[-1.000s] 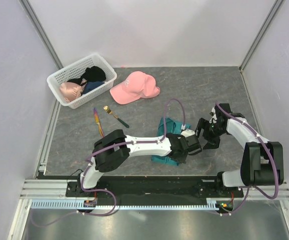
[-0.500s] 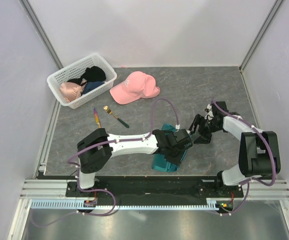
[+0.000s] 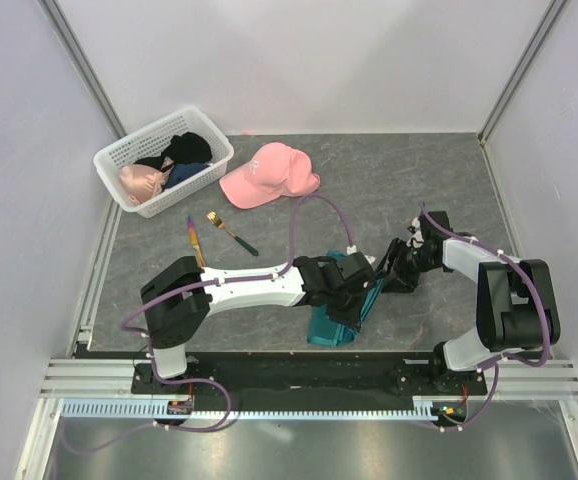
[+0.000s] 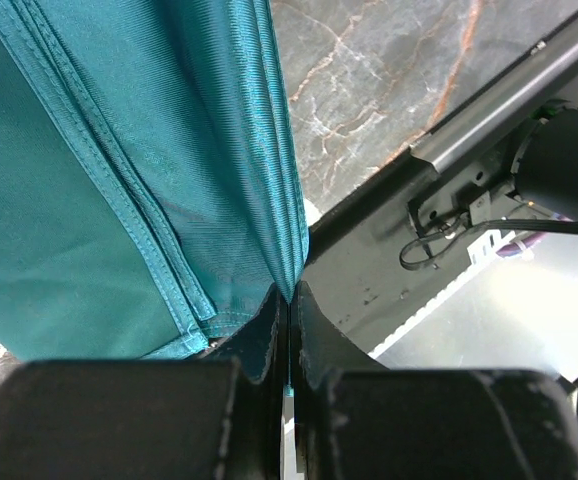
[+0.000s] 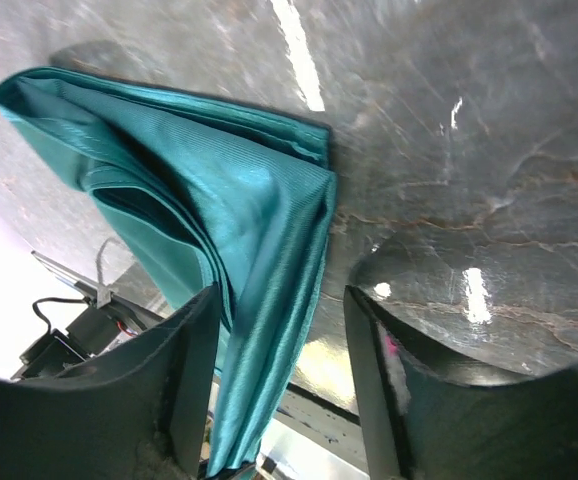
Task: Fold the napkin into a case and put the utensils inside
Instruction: Pick up the 2/3-rectangle-folded napkin at the center of the board.
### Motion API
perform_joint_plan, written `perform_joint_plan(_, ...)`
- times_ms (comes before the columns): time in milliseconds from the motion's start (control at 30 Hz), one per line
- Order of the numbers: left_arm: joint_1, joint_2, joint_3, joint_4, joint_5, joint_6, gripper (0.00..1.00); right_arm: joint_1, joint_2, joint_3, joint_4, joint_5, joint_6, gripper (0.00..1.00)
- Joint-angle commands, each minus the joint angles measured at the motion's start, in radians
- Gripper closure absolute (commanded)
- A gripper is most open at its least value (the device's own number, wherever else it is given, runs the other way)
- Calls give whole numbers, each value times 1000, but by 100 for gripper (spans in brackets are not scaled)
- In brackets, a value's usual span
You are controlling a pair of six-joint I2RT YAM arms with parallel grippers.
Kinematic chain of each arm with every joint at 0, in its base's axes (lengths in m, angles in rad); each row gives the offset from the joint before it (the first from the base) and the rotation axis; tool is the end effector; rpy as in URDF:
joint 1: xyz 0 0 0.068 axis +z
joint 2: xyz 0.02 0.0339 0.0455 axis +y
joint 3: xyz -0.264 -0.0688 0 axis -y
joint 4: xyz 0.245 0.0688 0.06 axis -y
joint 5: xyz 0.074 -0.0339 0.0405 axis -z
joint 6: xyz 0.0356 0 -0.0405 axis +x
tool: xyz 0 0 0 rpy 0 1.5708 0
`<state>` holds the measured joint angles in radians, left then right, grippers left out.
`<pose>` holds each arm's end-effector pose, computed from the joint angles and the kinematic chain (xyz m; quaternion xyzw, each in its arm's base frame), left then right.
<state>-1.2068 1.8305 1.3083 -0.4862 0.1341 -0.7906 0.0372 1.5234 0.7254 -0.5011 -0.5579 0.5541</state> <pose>0.1338 -0.3646 0.2060 0.2162 0.9340 -0.2676 0.0958 0.2486 0.0281 0.1433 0.2074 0.9304 0.2989 0.0451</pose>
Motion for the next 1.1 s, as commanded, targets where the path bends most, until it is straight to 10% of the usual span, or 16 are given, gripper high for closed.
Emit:
perform_joint_plan(0,3,-54,-6,51,28,-7,98,6,-8,-23,64,-7,15,46)
perform_joint_plan(433,3,-11,-10,123,107,-6,98,9,-25,-14,87,-7,53,100)
perform_joint_plan(600,16,-85,-79,201,130,1,59,12,-32,-14,87,-2,55,100)
perform_joint_plan(733,78,-168,-162,241,139,-7,52,13,-35,-7,81,3,53,100)
perform_joint_plan(1067,295,-96,-196,307,159,36,91,32,-55,22,39,46,50,100)
